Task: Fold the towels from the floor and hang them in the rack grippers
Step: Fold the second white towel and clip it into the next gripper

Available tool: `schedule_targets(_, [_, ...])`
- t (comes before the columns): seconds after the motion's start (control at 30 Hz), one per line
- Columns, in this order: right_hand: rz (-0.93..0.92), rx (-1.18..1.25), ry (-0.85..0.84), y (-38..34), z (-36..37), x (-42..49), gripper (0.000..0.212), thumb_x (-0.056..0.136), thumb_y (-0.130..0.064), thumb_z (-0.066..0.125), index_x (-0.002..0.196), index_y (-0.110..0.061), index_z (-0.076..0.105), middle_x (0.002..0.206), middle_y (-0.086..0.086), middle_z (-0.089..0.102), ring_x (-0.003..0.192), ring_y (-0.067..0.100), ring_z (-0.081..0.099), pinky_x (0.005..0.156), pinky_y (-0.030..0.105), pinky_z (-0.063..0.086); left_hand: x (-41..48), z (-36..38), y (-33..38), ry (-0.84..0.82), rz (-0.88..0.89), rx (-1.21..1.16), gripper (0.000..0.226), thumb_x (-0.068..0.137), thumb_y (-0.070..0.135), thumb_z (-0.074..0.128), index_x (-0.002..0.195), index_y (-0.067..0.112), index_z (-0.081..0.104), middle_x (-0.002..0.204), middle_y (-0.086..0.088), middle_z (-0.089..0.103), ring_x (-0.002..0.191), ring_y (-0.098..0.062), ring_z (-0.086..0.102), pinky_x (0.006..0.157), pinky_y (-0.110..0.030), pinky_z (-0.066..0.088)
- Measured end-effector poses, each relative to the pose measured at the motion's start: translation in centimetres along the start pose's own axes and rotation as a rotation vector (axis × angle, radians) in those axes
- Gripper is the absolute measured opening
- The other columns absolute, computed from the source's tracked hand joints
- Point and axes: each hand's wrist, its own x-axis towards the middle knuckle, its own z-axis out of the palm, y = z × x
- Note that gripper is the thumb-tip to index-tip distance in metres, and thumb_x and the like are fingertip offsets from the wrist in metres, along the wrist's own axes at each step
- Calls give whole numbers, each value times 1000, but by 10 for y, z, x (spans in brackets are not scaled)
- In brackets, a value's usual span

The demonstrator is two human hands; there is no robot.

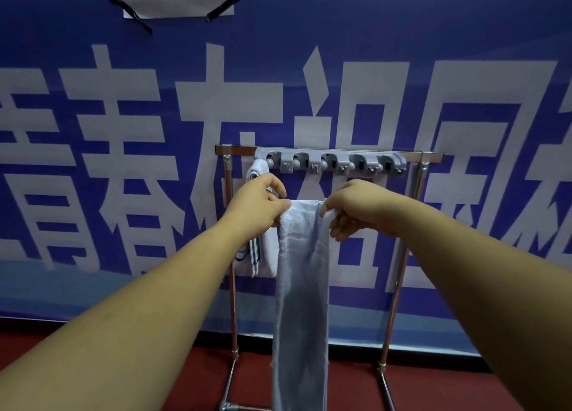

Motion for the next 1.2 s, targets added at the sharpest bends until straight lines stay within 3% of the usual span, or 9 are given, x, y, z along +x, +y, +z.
schedule_targets(0.1, [-33, -69, -90, -1, -4, 2, 29, 98, 5, 55, 114, -8, 76, 97, 16, 81, 93, 25, 80, 90, 40, 65, 0, 0, 2, 6, 3, -27, 11, 97, 14, 77, 102, 14, 67, 77, -14, 74, 71, -18, 70, 66, -33, 65])
schedule_targets(0.2, [-92, -148, -117, -2, -2, 4, 28, 94, 4, 71, 115, -14, 76, 99, 9, 82, 92, 19, 80, 88, 34, 65, 0, 2, 6, -24, 4, -45, 11, 96, 15, 79, 100, 13, 70, 69, -3, 73, 71, -16, 72, 65, -27, 60])
schedule_targets(0.37, [-217, -259, -74, -6, 8, 6, 10, 101, -13, 68, 110, -13, 74, 91, 5, 82, 82, 14, 80, 76, 25, 64, -2, 6, 10, -88, 8, -95, 13, 94, 15, 81, 101, 9, 71, 68, -4, 71, 71, -15, 72, 67, -27, 62])
schedule_targets(0.5, [-293, -422, 28, -9, 14, 11, 11, 104, -29, 66, 102, -21, 72, 81, 0, 77, 63, 8, 72, 57, 17, 56, -4, 3, 13, -165, -21, -194, 10, 97, 7, 75, 106, 6, 70, 74, -3, 76, 75, -17, 77, 71, -30, 63])
schedule_targets(0.7, [-320, -585, 78, -11, 16, 12, 20, 101, -41, 66, 102, -22, 73, 78, -4, 70, 62, 13, 62, 58, 26, 49, -5, -3, 10, -234, -40, -229, 13, 99, 1, 68, 111, 5, 71, 95, -18, 80, 86, -25, 79, 78, -35, 65])
schedule_targets(0.83, [-317, -617, 125, -13, 18, 12, 28, 100, -46, 67, 101, -19, 74, 82, -3, 68, 66, 10, 59, 58, 23, 45, -6, -6, 13, -249, -34, -203, 19, 95, -2, 67, 111, 5, 73, 92, -14, 79, 84, -21, 78, 80, -35, 66])
schedule_targets(1.0, [-289, -668, 170, -13, 17, 11, 29, 96, -48, 71, 97, -19, 72, 83, -1, 68, 71, 14, 59, 65, 29, 48, -6, -11, 16, -334, 23, -105, 30, 90, -1, 77, 116, 12, 71, 94, -15, 78, 91, -20, 78, 87, -35, 65])
schedule_targets(1.2, [-268, -673, 153, -11, 16, 9, 30, 94, -52, 72, 86, -24, 67, 77, -2, 63, 66, 11, 53, 60, 26, 42, -10, -7, 19, -293, 95, 80, 30, 88, 7, 84, 111, 21, 70, 92, 1, 80, 90, -10, 78, 91, -31, 61])
